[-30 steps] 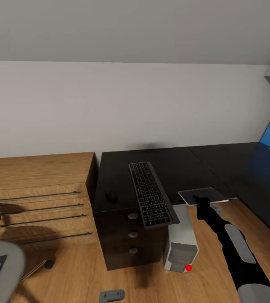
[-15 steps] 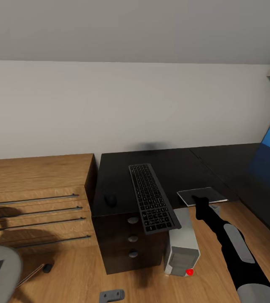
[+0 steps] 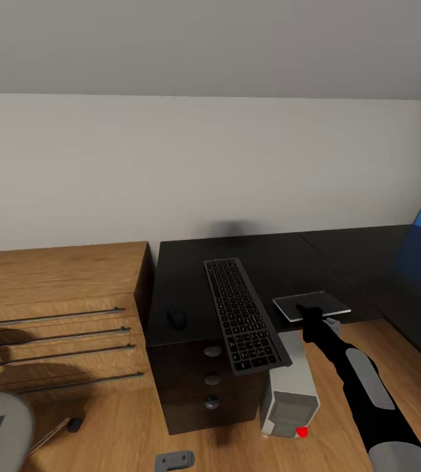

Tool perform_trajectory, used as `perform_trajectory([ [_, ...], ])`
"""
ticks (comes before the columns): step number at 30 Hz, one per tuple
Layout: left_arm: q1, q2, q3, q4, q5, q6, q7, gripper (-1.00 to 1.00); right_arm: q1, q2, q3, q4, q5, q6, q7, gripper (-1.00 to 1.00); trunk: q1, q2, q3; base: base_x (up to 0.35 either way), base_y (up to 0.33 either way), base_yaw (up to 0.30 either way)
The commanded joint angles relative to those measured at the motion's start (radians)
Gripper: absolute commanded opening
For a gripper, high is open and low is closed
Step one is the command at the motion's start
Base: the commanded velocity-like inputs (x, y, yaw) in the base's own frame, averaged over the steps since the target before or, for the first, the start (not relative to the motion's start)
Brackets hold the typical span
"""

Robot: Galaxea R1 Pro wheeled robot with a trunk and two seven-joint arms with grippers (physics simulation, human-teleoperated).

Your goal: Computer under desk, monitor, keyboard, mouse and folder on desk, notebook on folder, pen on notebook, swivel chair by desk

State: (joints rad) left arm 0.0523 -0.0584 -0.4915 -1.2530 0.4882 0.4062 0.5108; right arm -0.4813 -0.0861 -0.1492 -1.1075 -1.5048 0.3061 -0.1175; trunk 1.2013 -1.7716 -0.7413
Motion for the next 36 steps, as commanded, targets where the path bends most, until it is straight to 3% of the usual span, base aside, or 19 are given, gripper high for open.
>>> perform_trajectory([
  [1,0.000,0.000,-0.001,-0.002,0.009,0.002,0.008,1.00,0.000,0.000,-0.001,-0.002,-0.011,0.004,-0.006,-1.00,0.000,0.000,-0.001,0.008,0.006,0.000],
  [16,0.000,0.000,0.000,-0.002,0.009,0.002,0.008,1.00,0.000,0.000,-0.002,-0.002,-0.012,0.004,-0.007,-1.00,0.000,0.000,-0.001,0.002,0.001,0.000],
  [17,0.000,0.000,0.000,-0.002,0.009,0.002,0.008,1.00,0.000,0.000,-0.002,-0.002,-0.012,0.004,-0.007,1.00,0.000,0.000,-0.001,0.000,0.000,0.000],
  [36,0.000,0.003,0.002,-0.005,0.009,0.002,0.008,1.00,0.000,0.000,-0.003,-0.002,-0.011,0.002,-0.008,1.00,0.000,0.000,-0.001,0.000,0.000,0.000],
])
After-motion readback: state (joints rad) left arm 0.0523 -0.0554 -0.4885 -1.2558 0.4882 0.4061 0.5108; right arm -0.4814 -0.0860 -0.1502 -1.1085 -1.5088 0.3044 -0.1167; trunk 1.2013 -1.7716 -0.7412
